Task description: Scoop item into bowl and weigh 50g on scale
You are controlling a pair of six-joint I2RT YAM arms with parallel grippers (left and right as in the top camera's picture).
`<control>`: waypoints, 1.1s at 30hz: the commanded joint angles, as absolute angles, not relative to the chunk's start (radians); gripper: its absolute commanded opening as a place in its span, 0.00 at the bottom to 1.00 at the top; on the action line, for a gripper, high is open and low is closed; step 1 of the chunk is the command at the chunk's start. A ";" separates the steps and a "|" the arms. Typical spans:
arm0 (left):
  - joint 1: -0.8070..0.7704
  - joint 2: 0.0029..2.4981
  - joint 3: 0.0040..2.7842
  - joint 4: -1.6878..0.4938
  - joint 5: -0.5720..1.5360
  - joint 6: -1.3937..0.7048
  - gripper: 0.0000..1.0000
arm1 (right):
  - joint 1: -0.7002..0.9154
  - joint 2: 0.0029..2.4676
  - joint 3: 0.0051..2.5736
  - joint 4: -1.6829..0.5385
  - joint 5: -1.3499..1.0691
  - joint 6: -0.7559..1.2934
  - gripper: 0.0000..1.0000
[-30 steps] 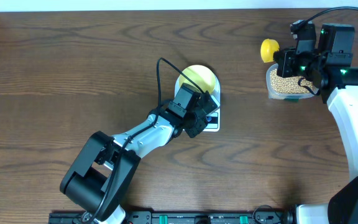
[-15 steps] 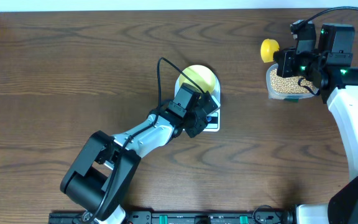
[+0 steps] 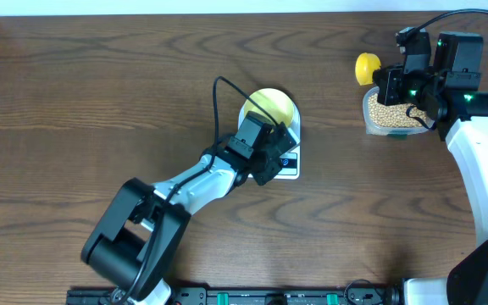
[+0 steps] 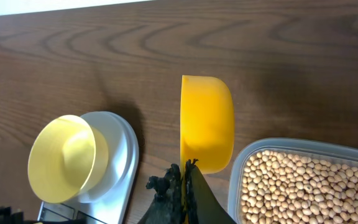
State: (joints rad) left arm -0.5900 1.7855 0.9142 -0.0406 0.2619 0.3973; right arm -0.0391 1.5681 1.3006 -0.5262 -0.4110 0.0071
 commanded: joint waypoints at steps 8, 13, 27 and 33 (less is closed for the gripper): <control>-0.579 1.556 0.870 -0.205 0.302 0.384 0.07 | -0.041 1.551 1.320 -0.522 -0.421 -0.002 0.01; -0.563 1.468 0.870 -0.212 0.294 0.384 0.07 | -0.041 1.551 1.320 -0.522 -0.421 -0.002 0.01; -0.474 1.441 0.870 -0.303 0.234 0.384 0.07 | -0.041 1.551 1.320 -0.511 -0.421 -0.002 0.01; -0.380 1.441 0.870 -0.311 0.236 0.390 0.07 | -0.041 1.551 1.320 -0.508 -0.416 -0.017 0.01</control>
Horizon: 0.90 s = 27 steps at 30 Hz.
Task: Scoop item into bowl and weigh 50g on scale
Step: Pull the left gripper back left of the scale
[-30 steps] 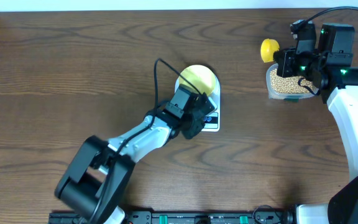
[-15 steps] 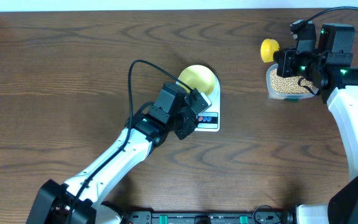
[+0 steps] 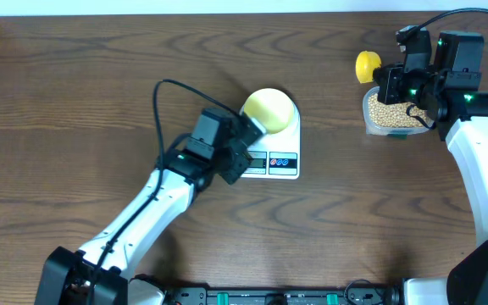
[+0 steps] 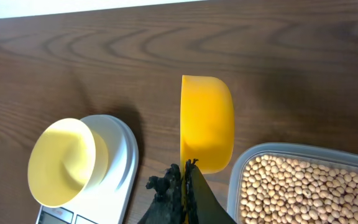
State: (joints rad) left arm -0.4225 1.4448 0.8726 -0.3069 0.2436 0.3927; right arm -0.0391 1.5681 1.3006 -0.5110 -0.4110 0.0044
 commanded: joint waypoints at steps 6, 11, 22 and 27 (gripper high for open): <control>-0.358 1.441 0.870 -0.370 0.245 0.495 0.08 | -0.041 1.551 1.320 -0.508 -0.416 -0.017 0.01; -0.356 1.441 0.870 -0.419 0.246 0.542 0.07 | -0.041 1.551 1.320 -0.508 -0.416 -0.017 0.01; -0.332 1.371 0.871 -0.419 0.247 0.588 0.07 | -0.041 1.551 1.320 -0.509 -0.417 -0.016 0.01; -0.271 1.327 0.870 -0.419 0.332 0.588 0.08 | -0.041 1.551 1.320 -0.509 -0.417 -0.016 0.01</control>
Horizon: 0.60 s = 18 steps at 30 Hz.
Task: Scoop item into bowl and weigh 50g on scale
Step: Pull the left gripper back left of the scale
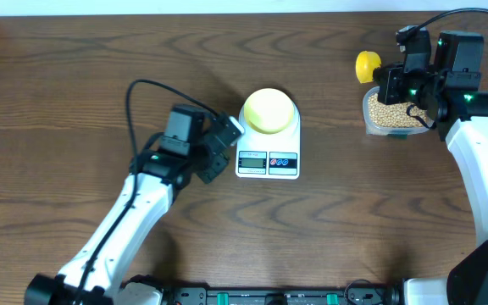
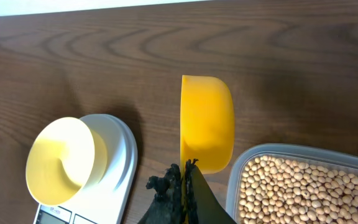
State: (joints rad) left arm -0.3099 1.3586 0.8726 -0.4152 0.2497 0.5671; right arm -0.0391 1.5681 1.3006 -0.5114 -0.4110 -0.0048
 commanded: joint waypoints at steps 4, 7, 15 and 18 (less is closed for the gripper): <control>-0.257 1.322 0.870 -0.419 0.445 0.587 0.07 | -0.041 1.551 1.320 -0.509 -0.418 -0.016 0.01; -0.259 1.322 0.870 -0.424 0.445 0.587 0.08 | -0.041 1.551 1.320 -0.512 -0.418 -0.016 0.01; -0.259 1.323 0.870 -0.453 0.445 0.587 0.98 | -0.041 1.551 1.320 -0.513 -0.418 -0.016 0.01; -0.259 1.324 0.870 -0.469 0.445 0.587 0.98 | -0.041 1.551 1.320 -0.513 -0.418 -0.016 0.01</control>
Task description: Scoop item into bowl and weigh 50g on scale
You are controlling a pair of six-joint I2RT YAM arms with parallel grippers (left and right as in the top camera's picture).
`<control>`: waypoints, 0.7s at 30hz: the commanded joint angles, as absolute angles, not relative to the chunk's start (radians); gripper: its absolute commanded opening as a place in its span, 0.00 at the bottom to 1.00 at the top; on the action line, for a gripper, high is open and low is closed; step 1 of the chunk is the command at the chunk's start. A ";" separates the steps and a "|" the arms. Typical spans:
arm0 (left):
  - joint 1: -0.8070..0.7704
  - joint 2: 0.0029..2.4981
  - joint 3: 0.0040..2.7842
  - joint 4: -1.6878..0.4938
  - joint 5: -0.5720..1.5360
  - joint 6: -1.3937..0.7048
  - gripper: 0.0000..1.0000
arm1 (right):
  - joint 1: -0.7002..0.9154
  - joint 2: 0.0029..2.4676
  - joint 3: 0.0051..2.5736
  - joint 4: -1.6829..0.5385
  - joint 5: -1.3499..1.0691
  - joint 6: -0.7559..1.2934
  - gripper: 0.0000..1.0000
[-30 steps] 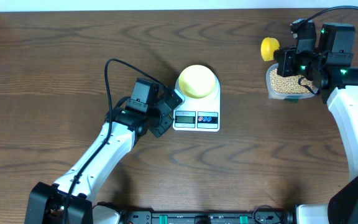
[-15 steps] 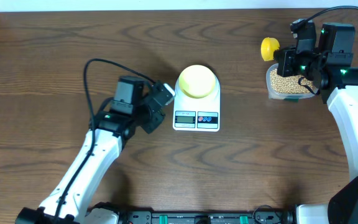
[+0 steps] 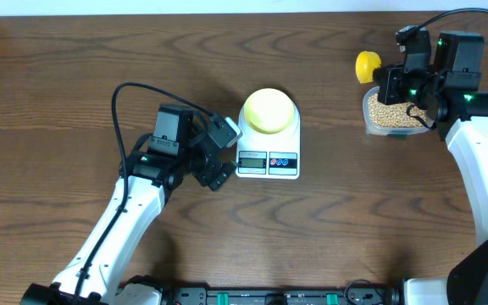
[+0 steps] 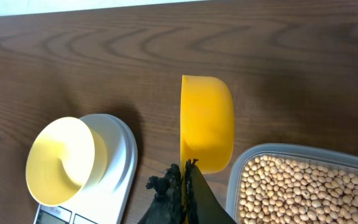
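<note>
A pale yellow bowl (image 3: pixel 269 110) stands on the white scale (image 3: pixel 268 161) in the middle of the table; the right wrist view shows the bowl (image 4: pixel 61 160) empty on the scale (image 4: pixel 122 168). My left gripper (image 3: pixel 223 154) is open just left of the scale, holding nothing. My right gripper (image 4: pixel 185 169) is shut on the handle of the yellow scoop (image 4: pixel 207 121), held on its side beside the clear tub of beans (image 4: pixel 303 186). Overhead, the scoop (image 3: pixel 367 66) sits at the far right, just up and left of the tub (image 3: pixel 388 114).
A black cable (image 3: pixel 134 93) loops above the left arm. The table's far edge (image 3: pixel 227 12) meets a white wall. Dark wood lies between the scale and the tub.
My left gripper has moved a little further left and nearer the front, away from the scale. The bowl, the scoop and the right arm have not moved.
My left gripper was at the bowl's near rim over the scale. Then it was at the scale's left part, then off the scale to the left, now a little further out. The bowl stays on the scale. My right gripper held the scoop beside the tub throughout.
</note>
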State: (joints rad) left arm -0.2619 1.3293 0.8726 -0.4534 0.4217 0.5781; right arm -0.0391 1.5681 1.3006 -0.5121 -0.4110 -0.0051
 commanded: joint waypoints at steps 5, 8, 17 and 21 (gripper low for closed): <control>-0.259 1.324 0.870 -0.470 0.445 0.587 0.97 | -0.041 1.551 1.320 -0.513 -0.418 -0.016 0.01; -0.259 1.324 0.870 -0.470 0.445 0.587 0.97 | -0.041 1.551 1.320 -0.515 -0.419 -0.016 0.01; -0.259 1.324 0.870 -0.470 0.445 0.587 0.97 | -0.041 1.551 1.320 -0.516 -0.422 -0.016 0.01; -0.259 1.324 0.870 -0.470 0.445 0.587 0.98 | -0.041 1.550 1.320 -0.517 -0.434 -0.016 0.01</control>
State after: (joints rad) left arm -0.2619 1.3293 0.8726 -0.4664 0.4248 0.5804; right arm -0.0391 1.5681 1.3006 -0.5129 -0.4129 -0.0051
